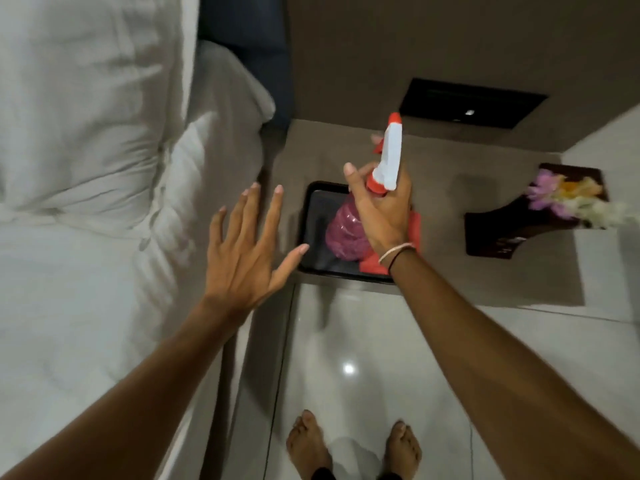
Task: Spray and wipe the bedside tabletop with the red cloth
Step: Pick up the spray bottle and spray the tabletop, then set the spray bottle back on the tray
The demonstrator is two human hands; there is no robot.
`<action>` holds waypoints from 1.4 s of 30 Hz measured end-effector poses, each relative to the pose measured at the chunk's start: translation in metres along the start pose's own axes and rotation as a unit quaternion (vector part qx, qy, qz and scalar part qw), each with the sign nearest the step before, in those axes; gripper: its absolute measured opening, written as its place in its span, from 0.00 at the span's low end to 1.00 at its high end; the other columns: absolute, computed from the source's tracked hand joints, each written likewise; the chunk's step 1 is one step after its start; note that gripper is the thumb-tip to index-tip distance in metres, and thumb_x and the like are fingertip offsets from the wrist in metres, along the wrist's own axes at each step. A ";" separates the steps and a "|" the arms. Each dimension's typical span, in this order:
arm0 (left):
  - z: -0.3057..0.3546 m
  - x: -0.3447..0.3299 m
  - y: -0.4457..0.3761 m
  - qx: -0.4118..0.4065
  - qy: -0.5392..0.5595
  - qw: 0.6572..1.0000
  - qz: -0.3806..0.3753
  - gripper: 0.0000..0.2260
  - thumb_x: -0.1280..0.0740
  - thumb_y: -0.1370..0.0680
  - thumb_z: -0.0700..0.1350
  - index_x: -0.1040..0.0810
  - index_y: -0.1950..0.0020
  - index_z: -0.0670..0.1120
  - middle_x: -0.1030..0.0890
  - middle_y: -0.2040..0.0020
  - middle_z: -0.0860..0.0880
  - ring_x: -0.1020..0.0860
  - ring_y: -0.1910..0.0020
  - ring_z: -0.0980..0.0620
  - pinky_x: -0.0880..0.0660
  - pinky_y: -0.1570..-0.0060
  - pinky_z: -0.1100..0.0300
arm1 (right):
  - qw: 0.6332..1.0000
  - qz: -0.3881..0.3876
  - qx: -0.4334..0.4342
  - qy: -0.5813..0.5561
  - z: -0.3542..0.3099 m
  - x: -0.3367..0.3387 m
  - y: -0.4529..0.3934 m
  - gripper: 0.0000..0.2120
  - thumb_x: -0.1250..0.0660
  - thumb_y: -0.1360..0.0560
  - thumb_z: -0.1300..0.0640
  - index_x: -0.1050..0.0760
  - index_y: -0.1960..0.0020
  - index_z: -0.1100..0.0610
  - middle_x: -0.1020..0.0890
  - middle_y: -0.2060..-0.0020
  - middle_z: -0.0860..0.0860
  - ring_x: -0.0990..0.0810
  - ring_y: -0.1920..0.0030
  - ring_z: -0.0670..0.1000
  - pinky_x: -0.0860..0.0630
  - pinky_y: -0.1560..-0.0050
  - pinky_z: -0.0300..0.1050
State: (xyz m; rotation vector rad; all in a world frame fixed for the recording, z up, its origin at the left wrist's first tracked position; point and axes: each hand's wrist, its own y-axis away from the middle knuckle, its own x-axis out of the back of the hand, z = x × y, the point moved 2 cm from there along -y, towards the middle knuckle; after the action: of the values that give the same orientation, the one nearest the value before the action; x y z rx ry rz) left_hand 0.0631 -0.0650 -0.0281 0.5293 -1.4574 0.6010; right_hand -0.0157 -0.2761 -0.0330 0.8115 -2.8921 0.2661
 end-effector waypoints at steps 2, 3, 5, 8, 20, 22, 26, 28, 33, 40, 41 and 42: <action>0.026 0.001 -0.005 -0.022 0.005 1.000 -0.019 0.38 0.52 0.21 0.70 0.50 0.17 0.51 0.39 0.18 0.39 0.35 0.21 0.41 0.37 0.26 0.39 | 0.999 0.045 0.000 0.004 -0.007 0.043 0.021 0.17 0.25 0.26 0.52 0.23 0.39 0.53 0.18 0.57 0.42 0.19 0.58 0.42 0.25 0.49 0.29; 0.039 0.000 -0.006 -0.032 0.006 0.999 -0.029 0.38 0.52 0.21 0.70 0.50 0.17 0.51 0.39 0.19 0.39 0.35 0.22 0.40 0.37 0.26 0.39 | 0.998 0.067 -0.007 0.000 -0.006 0.064 0.034 0.16 0.25 0.25 0.53 0.24 0.40 0.47 0.19 0.57 0.39 0.19 0.58 0.39 0.25 0.50 0.28; 0.063 -0.003 -0.003 -0.060 -0.001 0.997 -0.053 0.38 0.52 0.21 0.70 0.48 0.17 0.50 0.38 0.19 0.38 0.34 0.22 0.39 0.36 0.27 0.37 | 0.994 0.099 -0.040 0.005 0.000 0.100 0.062 0.17 0.25 0.25 0.53 0.26 0.42 0.40 0.19 0.56 0.36 0.19 0.56 0.37 0.25 0.51 0.26; 0.114 -0.011 0.007 -0.111 0.003 0.991 -0.078 0.39 0.53 0.21 0.71 0.47 0.17 0.49 0.39 0.19 0.38 0.34 0.22 0.38 0.36 0.27 0.36 | 0.981 0.158 -0.099 0.044 0.024 0.167 0.107 0.14 0.24 0.27 0.48 0.25 0.46 0.40 0.19 0.57 0.39 0.19 0.56 0.40 0.26 0.52 0.27; 0.208 -0.041 0.053 -0.189 -0.026 0.971 -0.144 0.40 0.54 0.23 0.70 0.41 0.19 0.45 0.34 0.22 0.35 0.32 0.24 0.35 0.36 0.26 0.35 | 0.949 0.185 -0.237 0.098 0.093 0.261 0.211 0.10 0.24 0.28 0.44 0.23 0.56 0.48 0.17 0.66 0.51 0.15 0.64 0.56 0.14 0.57 0.56; 0.209 -0.044 0.055 -0.186 -0.024 0.971 -0.147 0.40 0.53 0.23 0.70 0.40 0.19 0.45 0.34 0.22 0.35 0.32 0.24 0.35 0.36 0.26 0.35 | 0.950 0.183 -0.237 0.094 0.096 0.258 0.215 0.10 0.25 0.28 0.43 0.23 0.51 0.43 0.16 0.62 0.46 0.14 0.61 0.50 0.14 0.54 0.48; 0.206 -0.045 0.055 -0.174 -0.028 0.972 -0.153 0.40 0.54 0.23 0.70 0.40 0.19 0.45 0.34 0.22 0.36 0.32 0.24 0.35 0.37 0.26 0.35 | 0.949 0.178 -0.233 0.118 0.100 0.253 0.213 0.11 0.25 0.27 0.44 0.23 0.54 0.48 0.16 0.66 0.51 0.15 0.65 0.52 0.14 0.56 0.51; 0.201 -0.044 0.054 -0.167 -0.028 0.974 -0.150 0.40 0.54 0.23 0.69 0.39 0.20 0.45 0.33 0.22 0.35 0.31 0.25 0.35 0.36 0.27 0.34 | 0.951 0.160 -0.228 0.134 0.099 0.249 0.211 0.13 0.25 0.27 0.45 0.23 0.56 0.53 0.18 0.68 0.54 0.16 0.66 0.56 0.15 0.58 0.56; 0.170 -0.038 0.052 -0.124 -0.014 0.982 -0.138 0.39 0.52 0.23 0.69 0.41 0.20 0.45 0.34 0.21 0.36 0.33 0.24 0.36 0.37 0.26 0.35 | 0.972 0.103 -0.180 0.111 0.079 0.225 0.200 0.10 0.25 0.29 0.42 0.24 0.52 0.40 0.20 0.68 0.53 0.19 0.65 0.56 0.16 0.59 0.42; 0.088 -0.037 0.065 -0.050 -0.013 0.990 -0.129 0.41 0.50 0.23 0.70 0.46 0.17 0.45 0.40 0.19 0.36 0.35 0.22 0.37 0.37 0.26 0.34 | 0.992 0.074 -0.067 0.075 0.015 0.158 0.129 0.13 0.24 0.28 0.45 0.24 0.48 0.39 0.18 0.62 0.41 0.18 0.61 0.46 0.22 0.54 0.31; 0.075 -0.037 0.066 -0.035 -0.008 0.991 -0.129 0.41 0.50 0.22 0.70 0.46 0.17 0.46 0.40 0.19 0.36 0.35 0.22 0.37 0.37 0.26 0.34 | 0.994 0.069 -0.054 0.058 0.007 0.140 0.115 0.13 0.24 0.28 0.47 0.23 0.45 0.42 0.18 0.60 0.39 0.17 0.59 0.42 0.23 0.53 0.31; 0.067 -0.039 0.068 -0.026 -0.002 0.992 -0.126 0.41 0.50 0.22 0.70 0.46 0.17 0.46 0.40 0.19 0.37 0.36 0.22 0.37 0.37 0.27 0.33 | 0.996 0.067 -0.048 0.041 0.003 0.125 0.102 0.14 0.23 0.27 0.49 0.22 0.44 0.49 0.18 0.60 0.38 0.17 0.58 0.40 0.22 0.53 0.31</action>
State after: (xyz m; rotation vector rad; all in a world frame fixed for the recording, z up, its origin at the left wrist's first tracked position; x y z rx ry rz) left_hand -0.0331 -0.0610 -0.0655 0.6621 -1.3804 0.3618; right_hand -0.1757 -0.2539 -0.0282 0.5774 -2.8605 0.1679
